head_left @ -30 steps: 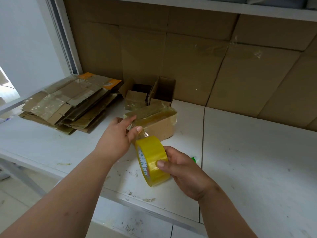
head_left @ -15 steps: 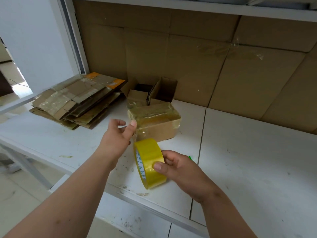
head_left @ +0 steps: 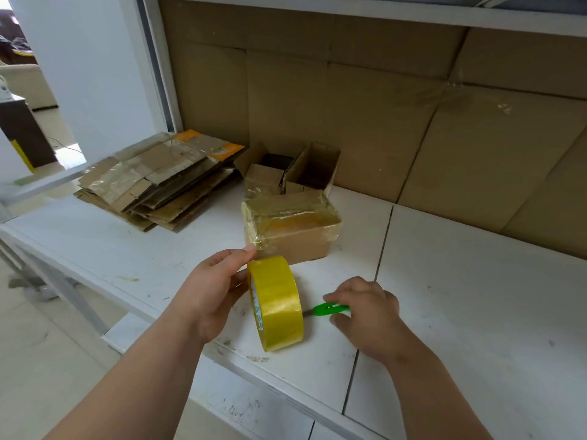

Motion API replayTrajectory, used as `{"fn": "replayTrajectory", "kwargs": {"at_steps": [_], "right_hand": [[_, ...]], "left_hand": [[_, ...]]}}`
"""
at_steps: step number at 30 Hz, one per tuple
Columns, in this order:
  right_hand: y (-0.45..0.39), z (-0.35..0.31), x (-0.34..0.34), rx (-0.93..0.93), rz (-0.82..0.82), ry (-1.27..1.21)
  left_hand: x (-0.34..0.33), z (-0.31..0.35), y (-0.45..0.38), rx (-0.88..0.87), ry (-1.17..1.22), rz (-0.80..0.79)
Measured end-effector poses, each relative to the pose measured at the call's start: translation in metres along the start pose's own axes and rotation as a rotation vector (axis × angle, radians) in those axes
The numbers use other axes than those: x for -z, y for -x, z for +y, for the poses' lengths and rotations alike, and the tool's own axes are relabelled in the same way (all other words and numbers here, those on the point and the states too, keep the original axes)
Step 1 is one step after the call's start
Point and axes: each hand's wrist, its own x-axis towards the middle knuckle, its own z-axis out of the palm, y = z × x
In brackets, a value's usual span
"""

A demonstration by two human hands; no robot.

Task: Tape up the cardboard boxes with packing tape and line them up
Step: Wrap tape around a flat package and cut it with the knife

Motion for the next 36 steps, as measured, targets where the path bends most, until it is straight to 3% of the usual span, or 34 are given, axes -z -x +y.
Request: {"fn": "replayTrajectory", "kwargs": {"at_steps": [4, 9, 13, 22, 36], "right_hand": [[-0.002, -0.002, 0.005, -0.034, 0.037, 0.015], [-0.003, -0.013, 0.028, 0.008, 0.173, -0.374], [-0.007, -0.040, 0.049, 0.140, 0.268, -0.465], [-0.034, -0.080, 0.065, 0.231, 0.082, -0.204], [-0.047, -0.097, 0.078, 0.202, 0.033, -0.033]], "left_hand": [[0.000, -0.001, 0.002, 0.001, 0.033, -0.015], [-0.001, -0.002, 0.000, 0.011, 0.042, 0.017], [-0.002, -0.002, -0.001, 0.006, 0.048, 0.033], [-0.006, -0.003, 0.001, -0.032, 0.030, 0.033], [-0.005, 0.002, -0.001, 0.002, 0.142, 0.071]]}}
